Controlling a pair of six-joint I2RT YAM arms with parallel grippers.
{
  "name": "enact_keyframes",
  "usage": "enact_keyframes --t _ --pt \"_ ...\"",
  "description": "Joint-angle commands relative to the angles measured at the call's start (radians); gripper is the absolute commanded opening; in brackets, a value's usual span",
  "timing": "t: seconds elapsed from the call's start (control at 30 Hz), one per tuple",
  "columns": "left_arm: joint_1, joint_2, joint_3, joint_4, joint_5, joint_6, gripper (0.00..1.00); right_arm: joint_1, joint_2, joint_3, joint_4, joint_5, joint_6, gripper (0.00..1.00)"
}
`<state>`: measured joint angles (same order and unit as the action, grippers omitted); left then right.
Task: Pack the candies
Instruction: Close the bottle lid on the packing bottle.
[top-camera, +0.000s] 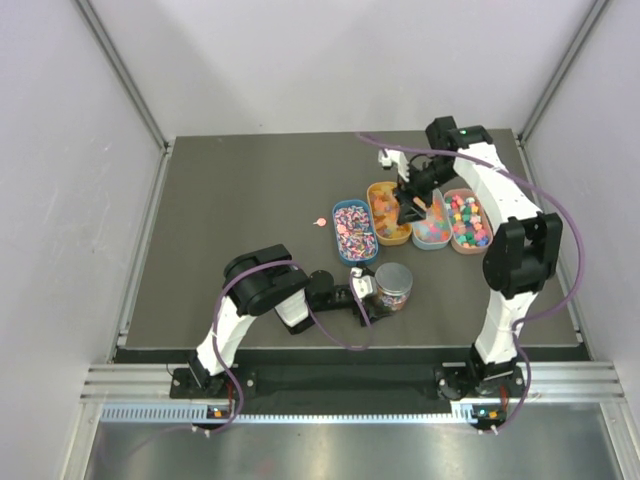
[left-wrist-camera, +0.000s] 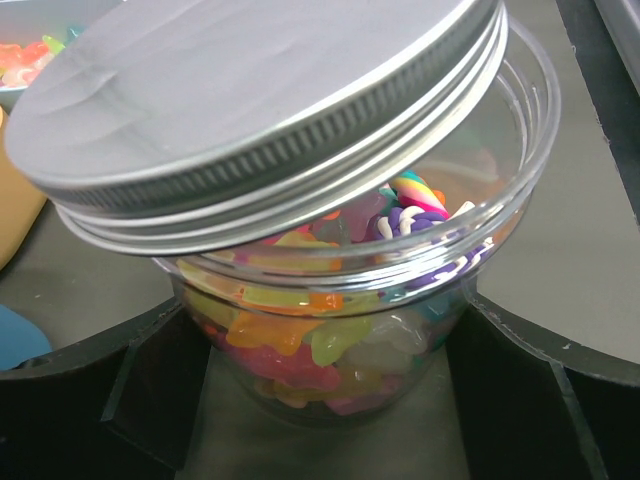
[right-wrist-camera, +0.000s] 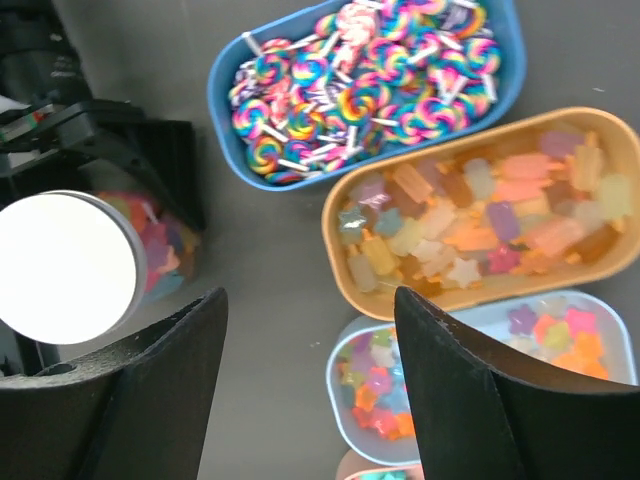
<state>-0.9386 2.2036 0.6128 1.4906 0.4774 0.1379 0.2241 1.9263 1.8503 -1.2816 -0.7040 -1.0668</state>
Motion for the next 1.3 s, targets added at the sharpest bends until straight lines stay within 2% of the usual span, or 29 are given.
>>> enact_keyframes --t 0.0,0.23,0.4,0.77,1.27 --pt "0.011 0.087 -0.082 0.200 -0.036 0.121 0.00 0.058 -0.044 -0.043 -0.102 0.057 -0.045 0.67" --pt "0.011 0.085 -0.085 0.197 -0.042 0.118 0.00 0.098 -0.007 -0.115 -0.064 0.098 -0.012 0.65" --pt "0.011 0.084 -0.070 0.186 -0.031 0.117 0.00 0.113 -0.007 -0.203 0.046 0.116 0.036 0.65" --pt "0.011 0.096 -0.054 0.186 -0.026 0.112 0.00 0.126 0.083 -0.175 0.100 0.152 0.102 0.64" --pt "0.011 0.111 -0.022 0.174 -0.036 0.104 0.00 0.135 -0.049 -0.272 0.047 0.146 0.053 0.63"
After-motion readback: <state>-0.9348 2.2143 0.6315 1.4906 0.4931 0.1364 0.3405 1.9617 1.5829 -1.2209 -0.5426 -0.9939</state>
